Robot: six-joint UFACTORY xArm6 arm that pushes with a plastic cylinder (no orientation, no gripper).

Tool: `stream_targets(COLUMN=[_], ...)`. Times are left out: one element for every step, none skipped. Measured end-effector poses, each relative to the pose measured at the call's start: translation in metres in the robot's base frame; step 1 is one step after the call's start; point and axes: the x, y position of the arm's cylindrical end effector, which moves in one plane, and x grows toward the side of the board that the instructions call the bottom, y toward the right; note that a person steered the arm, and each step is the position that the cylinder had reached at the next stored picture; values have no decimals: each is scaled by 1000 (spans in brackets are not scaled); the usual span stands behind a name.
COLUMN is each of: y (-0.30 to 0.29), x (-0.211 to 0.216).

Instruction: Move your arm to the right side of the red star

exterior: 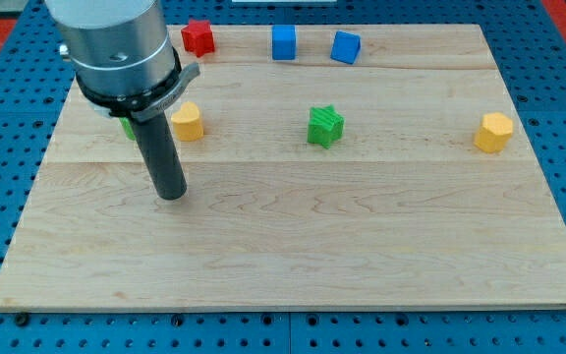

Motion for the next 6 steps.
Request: stream_targets(y=[0, 45, 70, 70, 67, 66], x=[-38, -65, -83, -119, -188, -245])
